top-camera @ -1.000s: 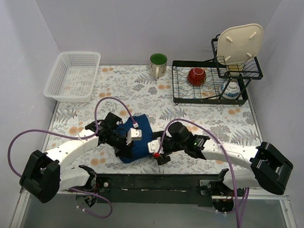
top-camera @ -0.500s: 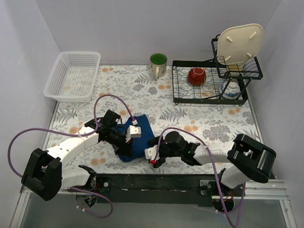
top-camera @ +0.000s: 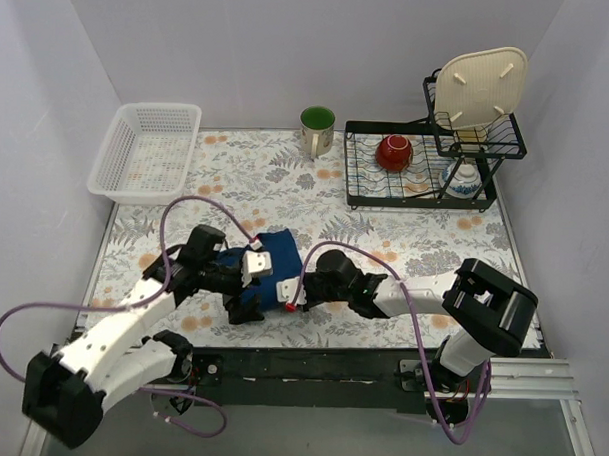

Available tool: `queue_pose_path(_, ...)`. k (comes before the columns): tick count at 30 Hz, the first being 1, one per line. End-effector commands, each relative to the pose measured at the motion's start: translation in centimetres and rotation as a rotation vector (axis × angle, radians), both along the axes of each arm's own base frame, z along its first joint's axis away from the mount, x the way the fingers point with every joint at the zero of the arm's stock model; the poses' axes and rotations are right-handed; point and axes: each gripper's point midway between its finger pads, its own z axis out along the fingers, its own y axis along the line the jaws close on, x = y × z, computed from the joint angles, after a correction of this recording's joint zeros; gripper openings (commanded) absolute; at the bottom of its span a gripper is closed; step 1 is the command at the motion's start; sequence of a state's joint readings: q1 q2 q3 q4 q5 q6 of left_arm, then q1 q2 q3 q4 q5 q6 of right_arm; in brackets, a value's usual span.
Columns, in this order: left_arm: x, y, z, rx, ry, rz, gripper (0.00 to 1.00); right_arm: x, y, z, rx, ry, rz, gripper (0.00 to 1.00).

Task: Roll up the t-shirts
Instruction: Roll the T-shirt to the center of the board.

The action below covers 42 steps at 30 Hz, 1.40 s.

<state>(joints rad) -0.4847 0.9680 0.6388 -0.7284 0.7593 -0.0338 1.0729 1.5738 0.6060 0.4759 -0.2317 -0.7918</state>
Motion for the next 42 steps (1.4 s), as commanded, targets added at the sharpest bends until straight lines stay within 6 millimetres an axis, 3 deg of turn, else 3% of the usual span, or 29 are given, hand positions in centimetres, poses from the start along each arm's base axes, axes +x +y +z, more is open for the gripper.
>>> queue_pose_path(1, 1.6, -0.3, 2.5, -0.066, -0.233, 0.105, 0.98, -0.8, 0.4, 0.0, -0.015, 0.108, -0.01, 0.08)
queue_pose_path(7, 1.7, 0.5, -0.5, 0.047, -0.263, 0.104, 0.98, -1.4, -0.3, -0.7, -0.038, 0.164, -0.033, 0.07)
queue_pose_path(12, 0.3, 0.9, -2.5, 0.101, -0.205, 0.048, 0.9, -1.2, -0.4, -0.7, -0.036, 0.213, -0.086, 0.06)
queue_pose_path(18, 0.0, 0.7, -4.1, 0.145, -0.161, 0.031, 0.82, -0.9, 0.0, -0.1, -0.012, 0.281, -0.142, 0.04)
queue_pose_path(21, -0.1, 0.8, -4.8, 0.163, -0.15, 0.022, 0.73, -0.9, 0.3, 0.1, -0.005, 0.315, -0.157, 0.03)
queue_pose_path(25, 0.0, 1.2, -6.1, 0.221, -0.1, 0.043, 0.42, -1.0, 0.3, 0.3, -0.003, 0.32, -0.154, 0.02)
queue_pose_path(26, 0.4, 1.3, -6.1, 0.235, -0.102, 0.057, 0.23, -1.1, 0.3, 0.2, -0.009, 0.318, -0.15, 0.02)
queue_pose_path(29, 0.4, 1.7, -5.7, 0.26, -0.108, 0.054, 0.0, -1.0, -0.4, 0.4, -0.051, 0.298, -0.143, 0.02)
queue_pose_path(30, 0.4, 1.7, -5.3, 0.263, -0.115, 0.044, 0.0, -0.9, -1.4, -0.1, -0.101, 0.319, -0.158, 0.03)
queue_pose_path(32, 0.3, 1.9, -4.2, 0.279, -0.113, 0.019, 0.0, -0.6, -1.6, 1.4, -0.098, 0.326, -0.15, 0.03)
queue_pose_path(34, -0.3, 1.8, -3.3, 0.273, -0.088, -0.019, 0.0, -0.5, -3.1, 2.4, -0.125, 0.35, -0.159, 0.03)
queue_pose_path(36, -1.3, 1.1, -1.4, 0.229, -0.049, -0.068, 0.0, -0.6, -3.4, 4.4, -0.107, 0.344, -0.126, 0.03)
queue_pose_path(39, -3.6, 0.3, 0.7, 0.176, 0.061, -0.162, 0.0, -1.3, -4.1, 6.0, -0.124, 0.338, -0.079, 0.03)
queue_pose_path(42, -6.0, 0.8, 0.8, 0.219, 0.237, -0.211, 0.0, -3.0, -4.9, 6.2, -0.186, 0.382, 0.007, 0.04)
